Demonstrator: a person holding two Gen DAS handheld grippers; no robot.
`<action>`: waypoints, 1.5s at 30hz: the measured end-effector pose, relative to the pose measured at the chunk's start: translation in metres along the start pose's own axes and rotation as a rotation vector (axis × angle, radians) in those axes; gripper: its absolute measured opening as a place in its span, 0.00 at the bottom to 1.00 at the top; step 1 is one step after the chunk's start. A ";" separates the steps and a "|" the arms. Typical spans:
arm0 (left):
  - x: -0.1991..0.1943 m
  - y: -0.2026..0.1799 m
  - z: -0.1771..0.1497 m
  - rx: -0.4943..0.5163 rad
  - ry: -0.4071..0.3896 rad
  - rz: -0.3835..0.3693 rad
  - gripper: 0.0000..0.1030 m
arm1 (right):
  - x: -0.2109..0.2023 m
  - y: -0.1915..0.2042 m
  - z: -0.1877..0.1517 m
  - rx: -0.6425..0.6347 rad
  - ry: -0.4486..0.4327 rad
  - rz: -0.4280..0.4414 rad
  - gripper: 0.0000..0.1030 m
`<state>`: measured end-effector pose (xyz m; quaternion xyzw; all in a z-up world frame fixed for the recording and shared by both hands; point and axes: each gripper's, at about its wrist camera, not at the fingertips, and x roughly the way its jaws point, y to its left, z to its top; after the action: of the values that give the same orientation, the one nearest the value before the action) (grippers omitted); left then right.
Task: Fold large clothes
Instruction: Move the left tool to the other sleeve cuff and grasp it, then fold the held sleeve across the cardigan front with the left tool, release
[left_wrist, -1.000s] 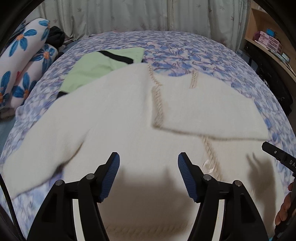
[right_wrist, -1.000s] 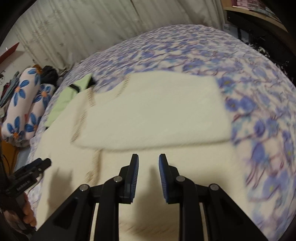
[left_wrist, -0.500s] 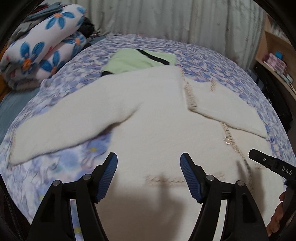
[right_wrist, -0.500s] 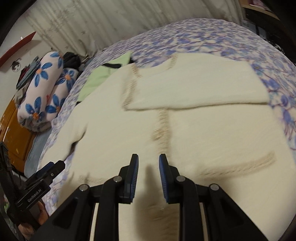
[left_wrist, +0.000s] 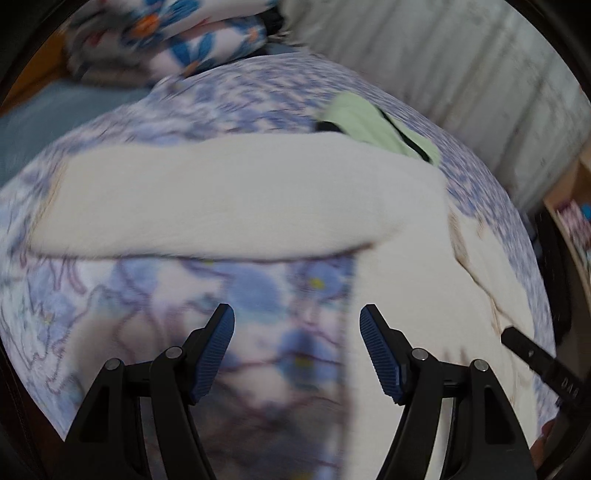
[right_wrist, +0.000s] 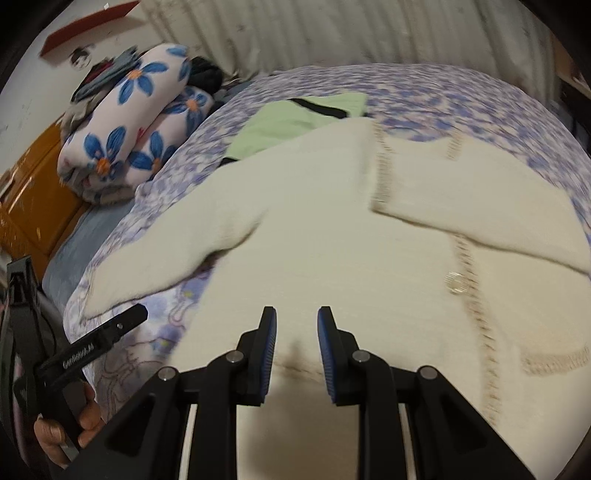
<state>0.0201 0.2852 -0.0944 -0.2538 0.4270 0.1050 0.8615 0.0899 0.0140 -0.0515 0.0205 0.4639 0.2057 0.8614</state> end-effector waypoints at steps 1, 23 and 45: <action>0.001 0.011 0.002 -0.028 -0.005 -0.005 0.67 | 0.004 0.008 0.001 -0.013 0.000 0.004 0.22; 0.057 0.168 0.060 -0.547 -0.135 -0.135 0.33 | 0.088 0.087 0.012 -0.136 0.082 0.035 0.22; -0.026 -0.086 0.081 0.174 -0.319 -0.070 0.06 | 0.041 -0.025 0.017 0.111 -0.031 0.019 0.22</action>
<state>0.0936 0.2564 -0.0027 -0.1733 0.2832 0.0763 0.9402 0.1316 0.0085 -0.0800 0.0756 0.4611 0.1876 0.8640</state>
